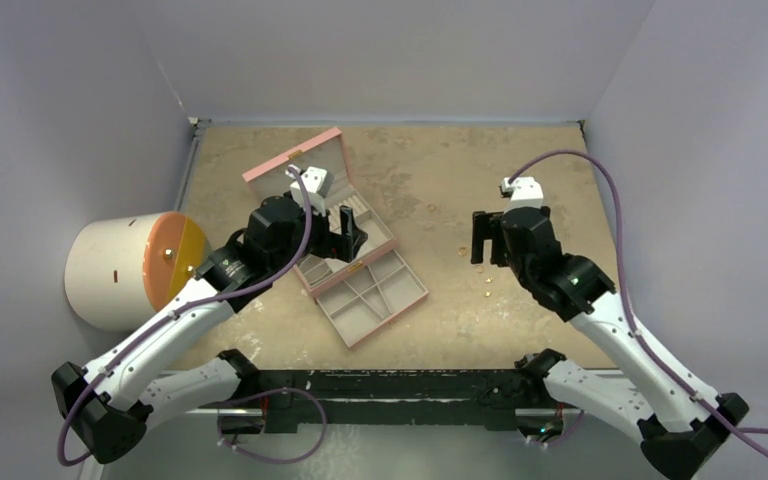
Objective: Organize the mixed jewelry
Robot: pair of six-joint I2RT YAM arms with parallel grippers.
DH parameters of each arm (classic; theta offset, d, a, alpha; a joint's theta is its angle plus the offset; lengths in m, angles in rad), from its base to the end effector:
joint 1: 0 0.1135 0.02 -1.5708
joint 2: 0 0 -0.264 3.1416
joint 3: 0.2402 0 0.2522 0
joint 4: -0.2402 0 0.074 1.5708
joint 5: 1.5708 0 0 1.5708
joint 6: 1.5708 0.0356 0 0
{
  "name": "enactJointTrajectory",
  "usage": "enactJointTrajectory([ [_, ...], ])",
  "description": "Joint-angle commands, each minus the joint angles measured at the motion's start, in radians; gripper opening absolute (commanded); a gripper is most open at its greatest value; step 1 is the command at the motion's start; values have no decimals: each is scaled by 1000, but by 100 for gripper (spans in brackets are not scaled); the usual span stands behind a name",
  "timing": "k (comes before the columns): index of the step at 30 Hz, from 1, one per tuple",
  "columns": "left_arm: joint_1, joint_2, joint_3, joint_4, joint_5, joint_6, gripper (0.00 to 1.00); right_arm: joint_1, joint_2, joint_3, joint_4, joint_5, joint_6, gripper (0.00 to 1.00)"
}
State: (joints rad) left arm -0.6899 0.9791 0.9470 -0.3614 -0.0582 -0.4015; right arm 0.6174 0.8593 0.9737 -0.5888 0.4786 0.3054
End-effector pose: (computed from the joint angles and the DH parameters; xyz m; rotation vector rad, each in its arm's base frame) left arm 0.1715 -0.1389 0.3427 0.2517 2.0067 -0.6503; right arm 0.1547 0.0897 0.3528 -0.0161 1.9898 0.1051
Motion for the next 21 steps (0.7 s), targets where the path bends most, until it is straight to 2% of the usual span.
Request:
enactJointTrajectory([
  [1, -4, -17, 3, 13, -40, 4, 92, 5, 34, -38, 25, -20, 59, 89],
  [7, -4, -23, 6, 2, -45, 13, 92, 4, 168, -59, 134, -76, 40, 86],
  [13, -5, -48, 4, -6, -57, 16, 91, -28, 370, 8, 241, -149, 4, 78],
  [21, -4, -88, -1, -16, -77, 21, 91, -118, 560, 88, 303, -204, 11, 58],
])
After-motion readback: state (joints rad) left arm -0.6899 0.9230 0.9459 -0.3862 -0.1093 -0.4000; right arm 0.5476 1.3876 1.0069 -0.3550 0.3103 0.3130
